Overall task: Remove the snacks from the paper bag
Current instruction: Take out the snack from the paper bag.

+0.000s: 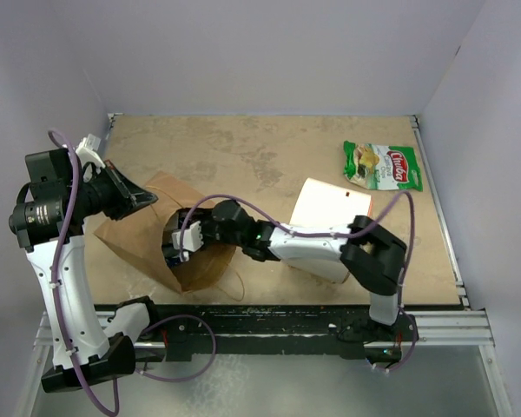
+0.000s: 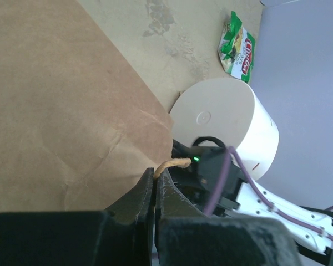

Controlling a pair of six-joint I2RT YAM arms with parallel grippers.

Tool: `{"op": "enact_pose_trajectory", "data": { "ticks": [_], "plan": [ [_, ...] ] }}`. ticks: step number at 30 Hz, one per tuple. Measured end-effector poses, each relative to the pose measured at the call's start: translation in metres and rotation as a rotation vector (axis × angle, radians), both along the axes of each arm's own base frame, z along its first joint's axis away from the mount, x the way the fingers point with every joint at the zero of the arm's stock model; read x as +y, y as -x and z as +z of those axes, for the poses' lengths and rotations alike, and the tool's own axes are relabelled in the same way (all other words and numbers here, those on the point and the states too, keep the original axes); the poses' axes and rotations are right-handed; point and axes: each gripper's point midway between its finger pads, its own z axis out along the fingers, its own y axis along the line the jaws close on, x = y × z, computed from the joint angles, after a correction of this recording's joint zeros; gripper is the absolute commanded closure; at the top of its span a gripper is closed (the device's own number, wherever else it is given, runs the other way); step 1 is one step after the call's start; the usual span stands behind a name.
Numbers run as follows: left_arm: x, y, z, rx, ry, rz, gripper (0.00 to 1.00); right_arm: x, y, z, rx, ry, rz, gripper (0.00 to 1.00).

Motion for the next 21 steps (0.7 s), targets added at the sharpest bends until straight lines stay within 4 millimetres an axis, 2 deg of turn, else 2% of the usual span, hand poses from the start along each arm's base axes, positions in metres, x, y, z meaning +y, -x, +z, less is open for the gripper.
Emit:
{"op": "enact_pose_trajectory", "data": {
  "ticks": [5,8,15,21],
  "plan": [
    [0.003,-0.001,-0.001,0.007,-0.009,0.020,1.00,-0.020,0.026,0.049,0.140,-0.108,0.003,1.00],
    [0.005,-0.002,-0.003,0.014,-0.015,0.035,1.00,-0.028,0.039,0.064,0.297,-0.162,-0.041,1.00],
    [0.005,-0.003,-0.003,0.041,0.019,0.066,1.00,-0.052,0.077,0.063,0.618,-0.168,-0.098,1.00],
    [0.000,-0.003,0.001,0.054,0.068,0.084,1.00,-0.060,0.100,0.083,0.747,-0.209,-0.076,1.00]
  ]
}}
